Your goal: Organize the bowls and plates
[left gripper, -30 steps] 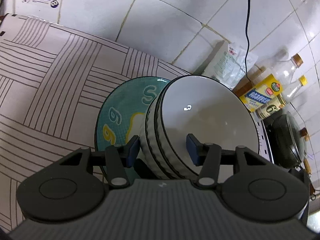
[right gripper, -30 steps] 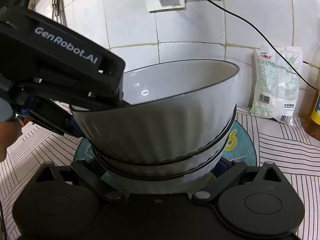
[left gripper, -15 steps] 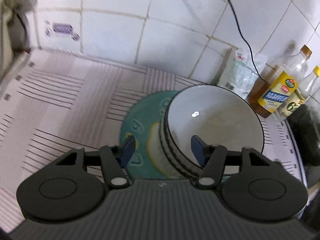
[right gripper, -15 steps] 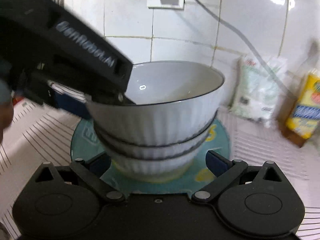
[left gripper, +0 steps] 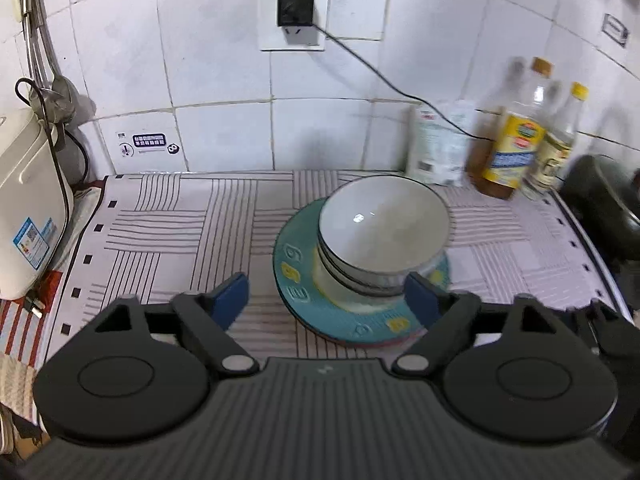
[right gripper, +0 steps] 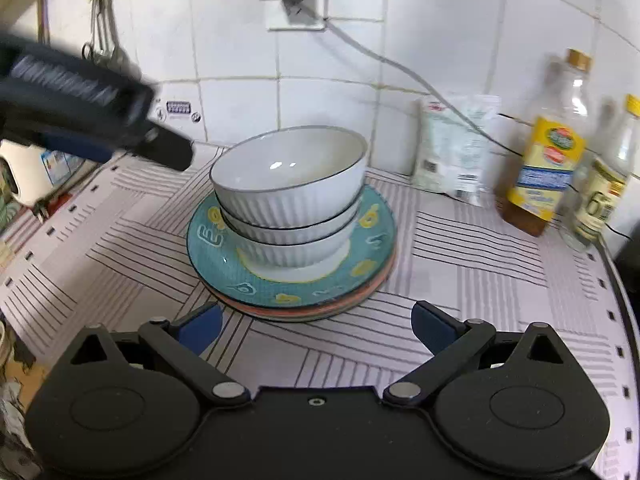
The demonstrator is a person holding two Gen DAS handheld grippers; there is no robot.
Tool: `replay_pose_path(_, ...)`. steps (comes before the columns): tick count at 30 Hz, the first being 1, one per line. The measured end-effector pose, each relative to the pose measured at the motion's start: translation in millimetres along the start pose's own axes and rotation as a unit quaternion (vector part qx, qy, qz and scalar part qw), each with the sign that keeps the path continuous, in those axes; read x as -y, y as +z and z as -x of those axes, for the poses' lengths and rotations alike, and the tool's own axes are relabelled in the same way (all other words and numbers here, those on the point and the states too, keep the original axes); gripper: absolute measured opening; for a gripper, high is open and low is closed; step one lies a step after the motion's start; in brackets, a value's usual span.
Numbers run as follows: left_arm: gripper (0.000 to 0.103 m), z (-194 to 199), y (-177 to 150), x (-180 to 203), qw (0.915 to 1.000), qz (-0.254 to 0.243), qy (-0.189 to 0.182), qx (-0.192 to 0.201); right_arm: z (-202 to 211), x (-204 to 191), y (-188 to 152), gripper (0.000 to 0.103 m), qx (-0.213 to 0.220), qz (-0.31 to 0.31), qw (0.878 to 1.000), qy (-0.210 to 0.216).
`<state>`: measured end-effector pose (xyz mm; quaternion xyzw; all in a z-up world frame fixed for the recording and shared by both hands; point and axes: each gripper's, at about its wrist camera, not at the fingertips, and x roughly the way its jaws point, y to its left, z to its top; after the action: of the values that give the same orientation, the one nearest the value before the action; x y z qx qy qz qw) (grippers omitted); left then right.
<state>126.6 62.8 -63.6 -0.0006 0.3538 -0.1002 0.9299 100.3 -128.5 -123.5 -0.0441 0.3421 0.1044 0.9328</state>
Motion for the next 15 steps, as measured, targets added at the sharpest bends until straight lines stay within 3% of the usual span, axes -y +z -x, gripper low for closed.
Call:
replay_pose_path(5, 0.098, 37.0, -3.2, 1.3, 0.9993, -0.008, 0.029, 0.022, 22.5, 15.5, 1.0, 0.102, 0.004, -0.053, 0.998, -0.015)
replay_pose_path(11, 0.098, 55.0, -8.5, 6.5, 0.9968, -0.019, 0.077, -0.011, 52.5, 23.6, 4.6, 0.103, 0.002, -0.101, 0.993, -0.059)
replay_pose_path(15, 0.098, 61.6, -16.7, 6.6, 0.9962, -0.016, 0.083, -0.024, 69.5, 29.7, 7.4, 0.103, -0.012, -0.122, 0.989, -0.086)
